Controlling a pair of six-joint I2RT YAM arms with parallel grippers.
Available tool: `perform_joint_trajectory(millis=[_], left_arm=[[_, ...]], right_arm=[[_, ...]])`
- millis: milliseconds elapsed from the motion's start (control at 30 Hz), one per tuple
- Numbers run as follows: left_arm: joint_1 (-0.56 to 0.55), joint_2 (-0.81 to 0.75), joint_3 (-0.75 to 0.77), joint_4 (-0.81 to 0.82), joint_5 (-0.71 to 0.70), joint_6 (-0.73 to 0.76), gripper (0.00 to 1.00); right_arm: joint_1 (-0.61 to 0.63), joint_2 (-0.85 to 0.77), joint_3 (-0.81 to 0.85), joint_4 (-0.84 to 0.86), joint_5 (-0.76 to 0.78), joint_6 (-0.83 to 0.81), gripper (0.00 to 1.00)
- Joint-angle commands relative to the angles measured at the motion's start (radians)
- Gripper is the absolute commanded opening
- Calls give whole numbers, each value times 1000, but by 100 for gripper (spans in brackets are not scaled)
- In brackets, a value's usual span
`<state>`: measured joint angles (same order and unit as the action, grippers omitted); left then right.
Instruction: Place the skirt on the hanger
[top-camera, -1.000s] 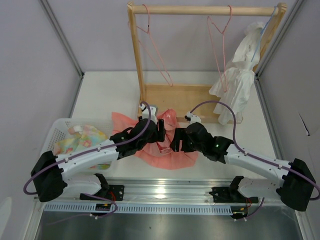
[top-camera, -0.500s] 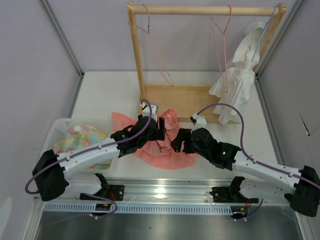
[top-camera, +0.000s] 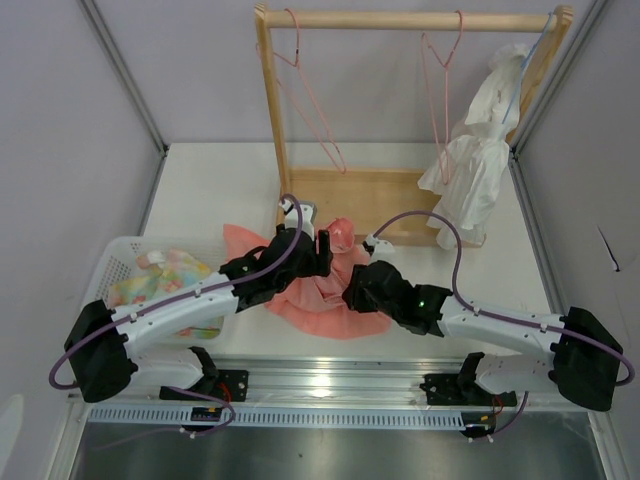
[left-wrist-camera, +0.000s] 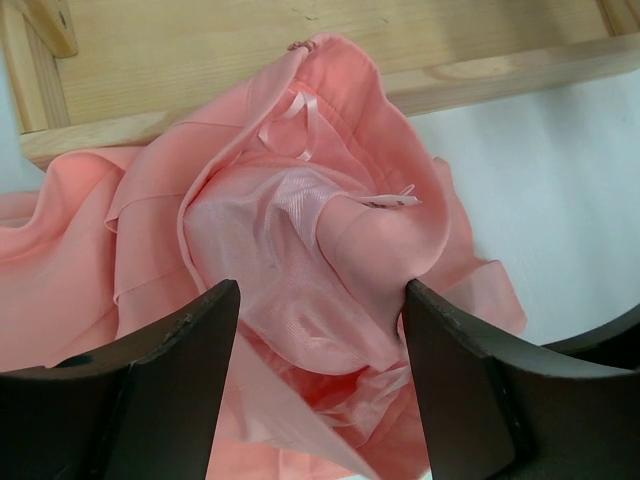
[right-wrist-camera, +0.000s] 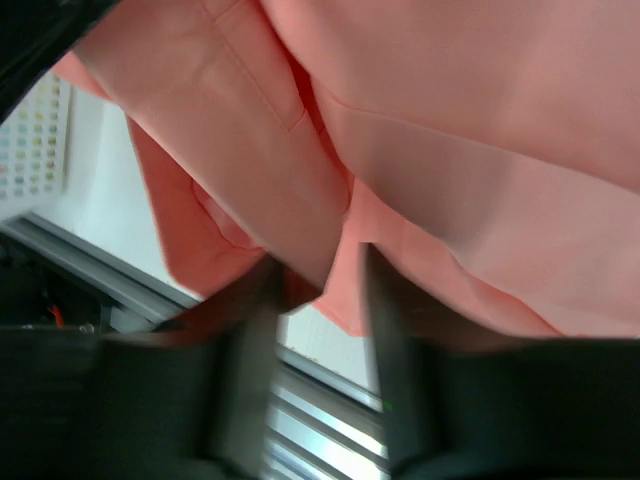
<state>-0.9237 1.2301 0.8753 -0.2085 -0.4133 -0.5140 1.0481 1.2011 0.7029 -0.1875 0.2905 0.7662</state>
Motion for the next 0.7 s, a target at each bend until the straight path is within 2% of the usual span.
perform_joint_trajectory(millis=[0, 33, 67, 133, 400, 667], left_arm=[[32, -29, 2, -6, -44, 6, 71], [60, -24, -1, -3, -44, 5, 71], [74, -21, -4, 6, -30, 9, 71], [118, 0, 4, 12, -22, 12, 70], [172, 138, 103, 77, 115, 117, 70], [175, 229, 208, 124, 261, 215, 70]], right_arm=[[3, -3, 14, 23, 78, 31, 26], [3, -5, 20, 10, 90, 36, 20], [6, -15, 21, -27, 96, 38, 8], [7, -34, 20, -70, 114, 47, 0], [43, -179, -19, -348, 185, 117, 0], [47, -210, -66, -365, 185, 156, 0]])
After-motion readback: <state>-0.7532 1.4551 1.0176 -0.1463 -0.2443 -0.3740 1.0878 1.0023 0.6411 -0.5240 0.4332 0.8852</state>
